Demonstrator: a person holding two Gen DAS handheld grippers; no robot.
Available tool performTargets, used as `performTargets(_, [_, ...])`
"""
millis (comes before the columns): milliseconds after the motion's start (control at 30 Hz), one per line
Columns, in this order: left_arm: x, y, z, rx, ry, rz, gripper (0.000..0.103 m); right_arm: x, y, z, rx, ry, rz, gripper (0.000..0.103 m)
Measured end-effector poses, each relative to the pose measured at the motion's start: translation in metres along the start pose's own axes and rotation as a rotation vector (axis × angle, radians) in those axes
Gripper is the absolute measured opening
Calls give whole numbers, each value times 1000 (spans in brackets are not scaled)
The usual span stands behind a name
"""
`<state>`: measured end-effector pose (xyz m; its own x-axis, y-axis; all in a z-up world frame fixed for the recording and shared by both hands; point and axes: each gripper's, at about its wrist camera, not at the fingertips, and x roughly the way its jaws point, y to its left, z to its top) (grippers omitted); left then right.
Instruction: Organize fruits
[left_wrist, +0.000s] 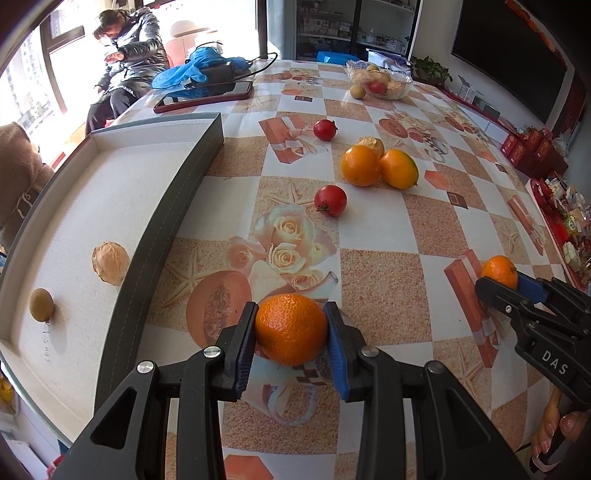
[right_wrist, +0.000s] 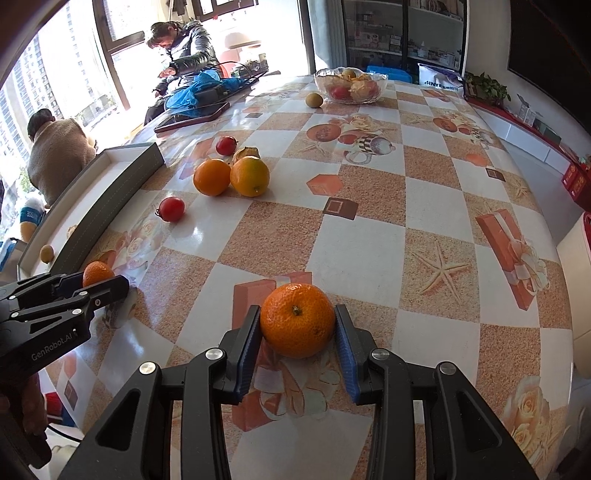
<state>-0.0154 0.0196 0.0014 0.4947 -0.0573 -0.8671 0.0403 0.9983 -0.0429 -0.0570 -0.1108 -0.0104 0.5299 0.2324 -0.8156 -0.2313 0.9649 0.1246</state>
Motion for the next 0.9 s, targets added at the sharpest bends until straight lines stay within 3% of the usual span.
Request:
performTargets(200, [-1, 6, 0, -12, 12, -6, 39, -5, -13, 2, 74, 21, 40, 40])
performTargets(900, [-1, 9, 2, -15, 14, -13, 39, -6, -23, 4, 122, 40, 62, 40])
